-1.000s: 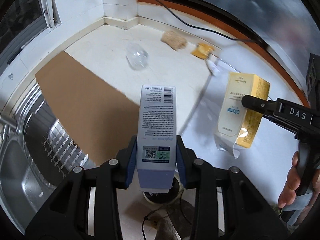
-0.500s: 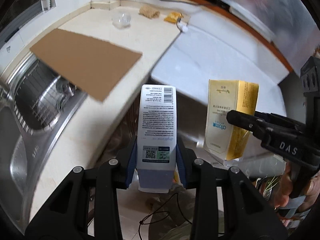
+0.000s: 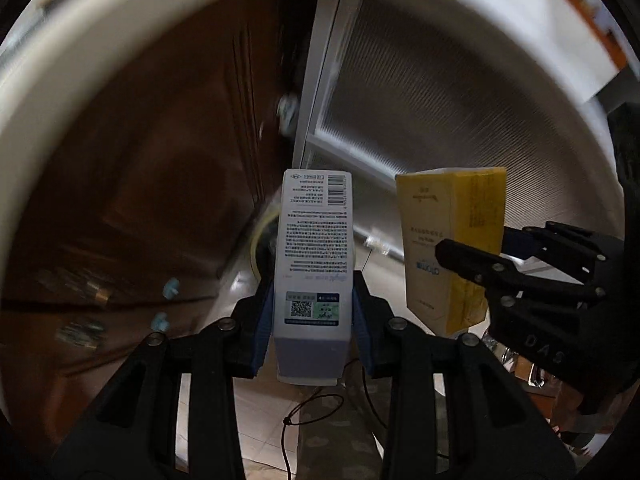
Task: Collect trash
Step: 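Carry the white-blue box and yellow box down over the black bin, then lower both boxes into the bin and open both tools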
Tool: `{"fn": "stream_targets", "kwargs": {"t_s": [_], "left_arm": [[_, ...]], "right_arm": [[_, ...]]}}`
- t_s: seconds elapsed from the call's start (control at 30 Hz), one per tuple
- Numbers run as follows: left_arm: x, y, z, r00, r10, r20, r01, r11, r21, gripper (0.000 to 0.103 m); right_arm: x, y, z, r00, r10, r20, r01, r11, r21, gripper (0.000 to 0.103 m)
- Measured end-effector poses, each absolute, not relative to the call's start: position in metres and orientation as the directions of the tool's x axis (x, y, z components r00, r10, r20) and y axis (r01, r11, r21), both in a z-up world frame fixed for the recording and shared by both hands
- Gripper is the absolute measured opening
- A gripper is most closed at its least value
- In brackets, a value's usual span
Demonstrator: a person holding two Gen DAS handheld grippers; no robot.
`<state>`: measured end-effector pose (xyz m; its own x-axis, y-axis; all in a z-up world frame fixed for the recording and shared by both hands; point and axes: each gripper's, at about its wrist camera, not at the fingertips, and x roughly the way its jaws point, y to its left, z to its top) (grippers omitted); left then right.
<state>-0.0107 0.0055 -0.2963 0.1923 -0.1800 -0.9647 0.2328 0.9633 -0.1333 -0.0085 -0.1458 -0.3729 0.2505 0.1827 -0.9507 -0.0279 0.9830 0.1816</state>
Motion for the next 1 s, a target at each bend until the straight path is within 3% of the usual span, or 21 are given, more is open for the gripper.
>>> {"fn": "stream_targets", "kwargs": {"t_s": [0.23,0.53,0.77,1.0], "left_arm": [[-0.007,0.017,-0.425,0.128,-0.143,-0.981,0.119,0.985,-0.128,0.032],[0.006,0.017,-0.584,0.042,-0.117,-0.992,0.084,0.99,-0.113,0.032],[0.027,0.008,-0.664,0.001,-0.121,-0.993,0.118,0.986,-0.121,0.032],[0.042,0.006,-0.694,-0.004,-0.091,-0.996,0.124,0.988,-0.091,0.034]], "right_arm": [[0.007,-0.156,-0.512,0.182,0.159,-0.97,-0.021,0.987,0.158,0.034],[0.025,-0.174,-0.679,0.084,0.18,-0.98,0.034,0.982,0.184,0.034],[0.047,-0.177,-0.746,0.054,0.212,-0.976,0.022,0.977,0.214,0.035],[0.065,-0.174,-0.771,0.026,0.226,-0.974,0.009,0.974,0.226,0.043]]}}
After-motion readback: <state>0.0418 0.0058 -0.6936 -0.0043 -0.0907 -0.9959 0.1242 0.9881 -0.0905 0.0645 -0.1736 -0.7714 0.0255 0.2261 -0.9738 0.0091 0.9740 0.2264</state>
